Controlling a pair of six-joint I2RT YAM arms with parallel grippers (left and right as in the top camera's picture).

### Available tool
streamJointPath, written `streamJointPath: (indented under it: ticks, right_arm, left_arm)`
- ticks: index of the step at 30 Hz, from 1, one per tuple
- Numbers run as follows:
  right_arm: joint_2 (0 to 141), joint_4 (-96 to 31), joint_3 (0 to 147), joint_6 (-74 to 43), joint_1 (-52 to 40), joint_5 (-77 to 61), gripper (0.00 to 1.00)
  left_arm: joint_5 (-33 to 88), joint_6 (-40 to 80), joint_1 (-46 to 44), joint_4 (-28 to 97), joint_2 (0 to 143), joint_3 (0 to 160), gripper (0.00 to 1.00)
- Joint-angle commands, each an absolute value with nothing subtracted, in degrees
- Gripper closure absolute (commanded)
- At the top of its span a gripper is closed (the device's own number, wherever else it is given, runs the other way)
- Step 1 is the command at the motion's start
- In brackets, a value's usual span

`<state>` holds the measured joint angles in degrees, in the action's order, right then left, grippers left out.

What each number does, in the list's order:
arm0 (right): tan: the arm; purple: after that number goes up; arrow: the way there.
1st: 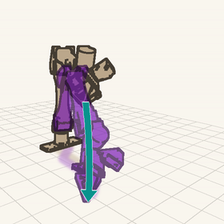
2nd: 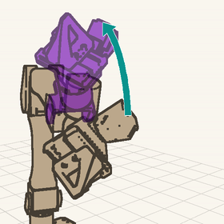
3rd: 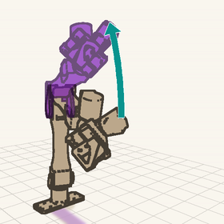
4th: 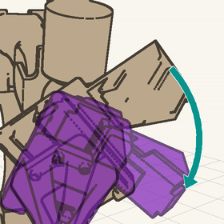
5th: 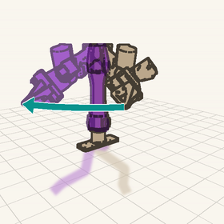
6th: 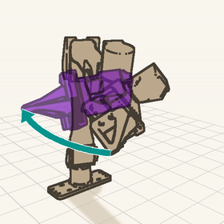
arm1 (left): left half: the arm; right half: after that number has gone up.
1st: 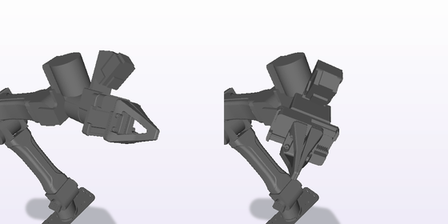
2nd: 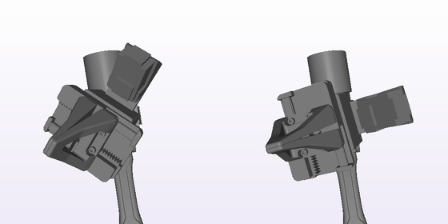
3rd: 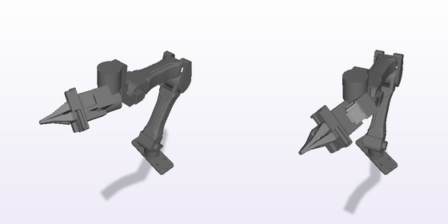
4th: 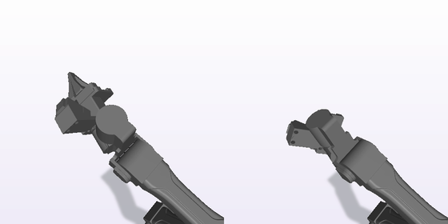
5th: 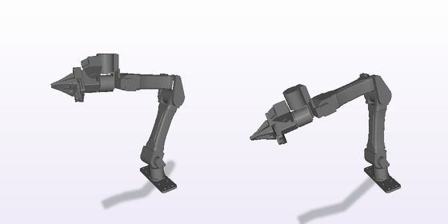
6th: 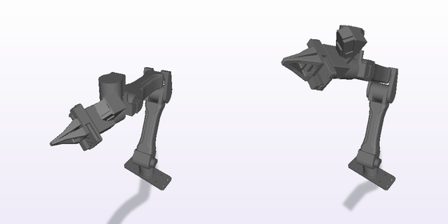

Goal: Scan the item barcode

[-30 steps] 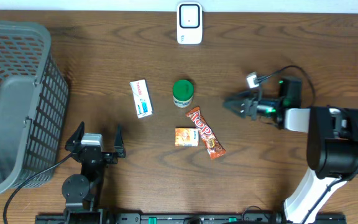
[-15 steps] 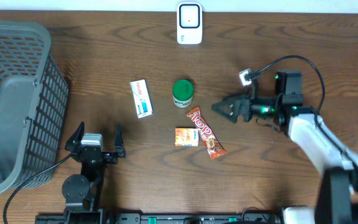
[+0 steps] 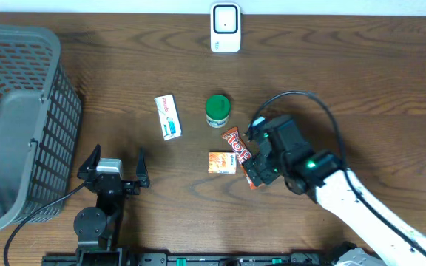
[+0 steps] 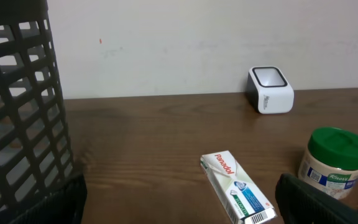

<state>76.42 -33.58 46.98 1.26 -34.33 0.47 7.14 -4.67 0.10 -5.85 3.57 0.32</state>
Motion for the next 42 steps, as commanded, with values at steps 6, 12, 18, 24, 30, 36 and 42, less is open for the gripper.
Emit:
streamJointPath:
  ticks: [6, 12, 18, 24, 30, 36, 42]
  right_arm:
    - [83.42, -34.0, 46.26, -4.36, -42.39, 10.24, 0.21]
    - [87.44, -34.0, 46.26, -7.29, -47.77, 15.51, 0.2]
    - [94.61, -33.61, 46.26, -7.29, -48.12, 17.52, 0.27]
    - [99.29, -31.24, 46.26, -7.29, -48.12, 17.5, 0.47]
    - [100.14, -31.9, 46.26, -7.29, -48.1, 17.56, 0.64]
    - [100.12, -31.92, 46.26, -7.73, -48.1, 17.52, 0.85]
    - [99.09, -32.58, 47.07, -8.32, -48.01, 12.51, 0.99]
  left_arm:
    - [6.61, -4.38, 0.03, -6.0, 3.25, 0.27, 0.04]
    - [6.61, -4.38, 0.03, -6.0, 3.22, 0.27, 0.04]
    - [6.61, -4.38, 0.03, -6.0, 3.25, 0.27, 0.04]
    - [6.61, -4.38, 0.03, -6.0, 3.22, 0.27, 0.04]
    - [6.61, -4.38, 0.03, -6.0, 3.22, 0.27, 0.04]
    - [6.61, -4.38, 0.03, -6.0, 3.25, 0.27, 0.04]
    - [6.61, -4.38, 0.03, -6.0, 3.25, 0.27, 0.04]
